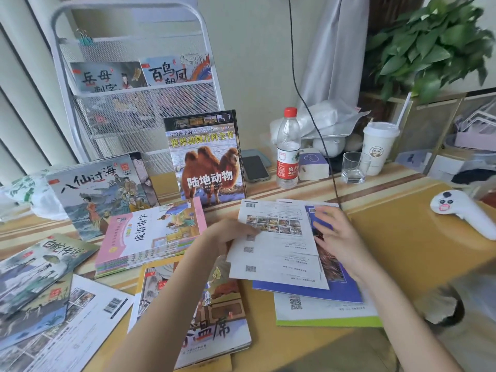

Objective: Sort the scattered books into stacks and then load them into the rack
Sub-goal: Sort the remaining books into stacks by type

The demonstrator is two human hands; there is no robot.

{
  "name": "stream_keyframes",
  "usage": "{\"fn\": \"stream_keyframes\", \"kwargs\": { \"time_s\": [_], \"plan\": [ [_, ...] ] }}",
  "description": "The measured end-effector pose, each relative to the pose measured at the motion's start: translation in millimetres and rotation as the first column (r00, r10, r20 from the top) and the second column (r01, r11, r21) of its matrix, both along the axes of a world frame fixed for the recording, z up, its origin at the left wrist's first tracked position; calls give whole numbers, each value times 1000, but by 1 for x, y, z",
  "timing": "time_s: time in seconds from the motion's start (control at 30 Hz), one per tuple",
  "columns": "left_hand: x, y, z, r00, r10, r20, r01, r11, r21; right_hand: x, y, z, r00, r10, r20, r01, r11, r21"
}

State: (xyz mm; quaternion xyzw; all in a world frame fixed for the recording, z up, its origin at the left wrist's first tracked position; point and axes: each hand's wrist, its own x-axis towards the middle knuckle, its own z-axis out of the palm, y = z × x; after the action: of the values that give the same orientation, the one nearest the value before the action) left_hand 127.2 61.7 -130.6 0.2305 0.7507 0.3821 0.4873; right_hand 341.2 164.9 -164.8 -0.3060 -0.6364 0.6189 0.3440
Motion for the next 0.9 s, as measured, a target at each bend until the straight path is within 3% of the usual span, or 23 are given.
{"fn": "stream_keyframes", "kwargs": {
  "time_s": [0.07, 0.13, 0.2, 0.3, 0.37, 0.43, 0.53, 0.6, 0.63, 0.7, 0.77, 0.83, 0.9],
  "plan": [
    [-6, -4, 5, 999, 23, 26, -24, 998, 51, 5, 0, -1, 971, 70, 228, -136, 948, 287],
    [-11, -6, 9, 999, 38, -3, -37, 996, 77, 9, 0, 0, 902, 103, 419, -293, 858, 421],
    [-8, -9, 14, 993, 65, -103, -58, 996, 69, 9, -4, 4, 863, 143, 485, -379, 819, 431],
    [2, -8, 18, 911, 16, -412, 4, 999, 48, 6, -9, 4, 840, 170, 515, -420, 805, 419],
    [7, -8, 24, 871, 34, -489, 22, 994, 109, 8, -12, 1, 847, 183, 500, -424, 800, 425],
    [10, -9, 34, 903, 56, -426, 13, 988, 156, 14, -8, -1, 848, 219, 482, -431, 815, 388],
    [7, -15, 47, 981, 90, -174, -59, 983, 173, 3, 4, -1, 831, 269, 487, -467, 814, 346],
    [7, -22, 48, 997, 59, -51, -52, 991, 125, -2, 8, 1, 853, 219, 474, -391, 869, 301],
    [7, -25, 47, 999, 47, 0, -47, 993, 112, -1, 7, 2, 882, 193, 429, -360, 864, 352],
    [8, -29, 46, 983, 41, 177, -66, 988, 140, 3, -3, 10, 961, 132, 243, -241, 829, 505],
    [10, -32, 48, 956, 25, 293, -85, 977, 195, 8, -20, 33, 998, -12, 55, -18, 860, 509],
    [8, -31, 49, 995, 67, 77, -83, 969, 234, 3, -24, 51, 982, -170, -82, 188, 850, 491],
    [8, -30, 47, 960, 143, -242, -57, 942, 330, 0, -21, 61, 961, -240, -137, 276, 858, 434]
  ]
}}
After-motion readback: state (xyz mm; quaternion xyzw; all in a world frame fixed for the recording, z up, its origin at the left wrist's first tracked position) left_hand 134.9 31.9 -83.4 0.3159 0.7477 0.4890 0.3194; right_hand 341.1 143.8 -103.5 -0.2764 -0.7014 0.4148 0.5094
